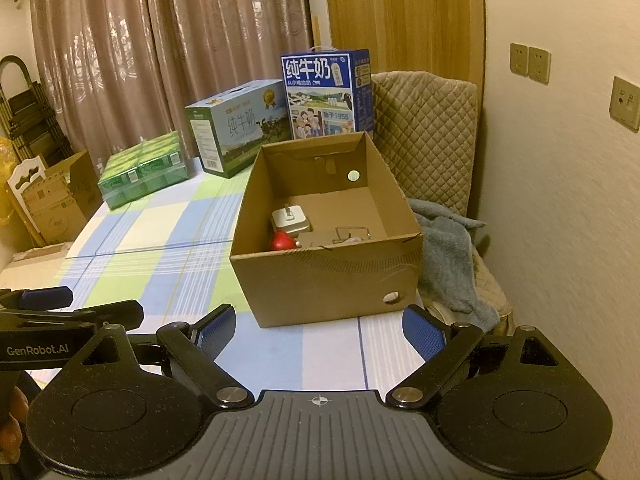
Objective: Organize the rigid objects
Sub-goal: 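Withdraw both tools from the cardboard box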
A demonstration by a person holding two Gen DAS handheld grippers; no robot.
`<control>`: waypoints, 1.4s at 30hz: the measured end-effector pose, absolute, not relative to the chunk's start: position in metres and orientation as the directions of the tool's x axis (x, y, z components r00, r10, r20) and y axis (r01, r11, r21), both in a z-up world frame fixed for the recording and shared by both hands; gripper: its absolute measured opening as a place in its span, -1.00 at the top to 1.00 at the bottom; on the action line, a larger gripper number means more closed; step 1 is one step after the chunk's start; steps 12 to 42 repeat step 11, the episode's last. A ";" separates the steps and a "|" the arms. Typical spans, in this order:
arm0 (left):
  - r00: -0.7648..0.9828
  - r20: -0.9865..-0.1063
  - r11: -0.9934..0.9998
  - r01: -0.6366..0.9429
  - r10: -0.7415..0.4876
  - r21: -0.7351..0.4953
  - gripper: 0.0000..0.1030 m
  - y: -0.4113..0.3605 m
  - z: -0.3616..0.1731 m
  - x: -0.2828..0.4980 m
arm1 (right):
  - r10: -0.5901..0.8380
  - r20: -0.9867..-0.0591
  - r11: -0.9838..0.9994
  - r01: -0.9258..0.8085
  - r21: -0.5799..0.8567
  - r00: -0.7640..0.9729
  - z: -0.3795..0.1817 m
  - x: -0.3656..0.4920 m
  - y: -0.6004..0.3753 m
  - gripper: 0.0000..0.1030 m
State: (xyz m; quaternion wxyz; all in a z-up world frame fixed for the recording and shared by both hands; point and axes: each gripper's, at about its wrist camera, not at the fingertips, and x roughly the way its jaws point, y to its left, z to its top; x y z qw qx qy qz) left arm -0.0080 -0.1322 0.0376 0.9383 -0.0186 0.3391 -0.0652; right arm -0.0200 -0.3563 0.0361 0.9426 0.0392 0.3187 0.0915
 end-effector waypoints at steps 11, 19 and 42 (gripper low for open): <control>0.762 -0.631 0.989 0.120 -0.149 -0.089 -0.98 -0.135 0.035 -0.009 | 0.191 -0.596 0.981 -0.138 0.134 0.780 0.036 -0.020 -0.356 -0.70; 0.762 -0.631 0.989 0.120 -0.149 -0.089 -0.98 -0.135 0.035 -0.009 | 0.191 -0.596 0.981 -0.138 0.134 0.780 0.036 -0.020 -0.356 -0.70; 0.762 -0.631 0.989 0.120 -0.149 -0.089 -0.98 -0.135 0.035 -0.009 | 0.191 -0.596 0.981 -0.138 0.134 0.780 0.036 -0.020 -0.356 -0.70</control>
